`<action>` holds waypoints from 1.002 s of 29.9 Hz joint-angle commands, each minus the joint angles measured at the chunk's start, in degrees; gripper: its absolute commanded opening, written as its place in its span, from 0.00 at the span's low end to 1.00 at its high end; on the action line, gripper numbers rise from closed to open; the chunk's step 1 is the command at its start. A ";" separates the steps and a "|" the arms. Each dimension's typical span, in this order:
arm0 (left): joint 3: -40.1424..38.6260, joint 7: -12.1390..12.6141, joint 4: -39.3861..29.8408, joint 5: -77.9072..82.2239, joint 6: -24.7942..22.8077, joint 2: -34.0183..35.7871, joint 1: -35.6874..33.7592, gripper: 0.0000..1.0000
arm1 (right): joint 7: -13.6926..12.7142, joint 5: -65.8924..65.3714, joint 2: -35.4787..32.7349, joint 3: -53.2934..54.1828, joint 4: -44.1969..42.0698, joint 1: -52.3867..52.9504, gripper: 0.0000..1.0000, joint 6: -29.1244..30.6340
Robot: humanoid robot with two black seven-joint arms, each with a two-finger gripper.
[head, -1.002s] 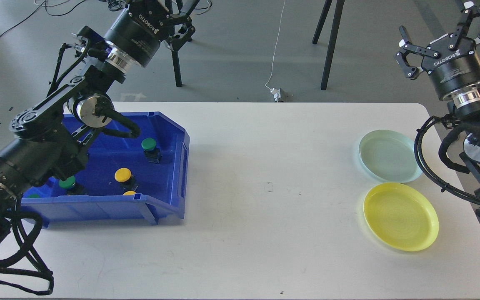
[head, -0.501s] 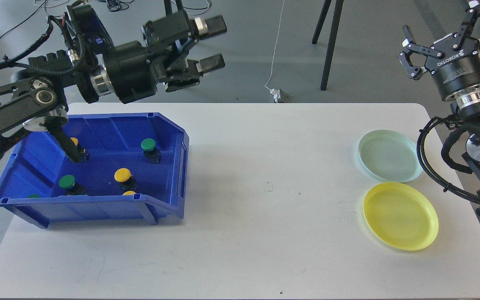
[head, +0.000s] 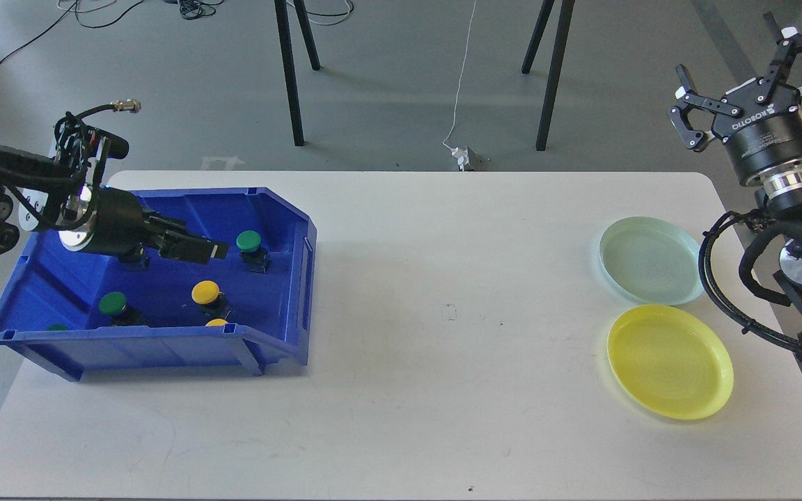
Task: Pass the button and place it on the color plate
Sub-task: 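Grasp a yellow-capped button in the bin with the left gripper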
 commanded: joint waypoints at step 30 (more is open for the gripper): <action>0.20 0.00 12.66 1.05 -0.09 -8.42 8.84 0.98 | 0.01 0.08 -0.10 0.08 -1.35 -1.67 0.99 0.00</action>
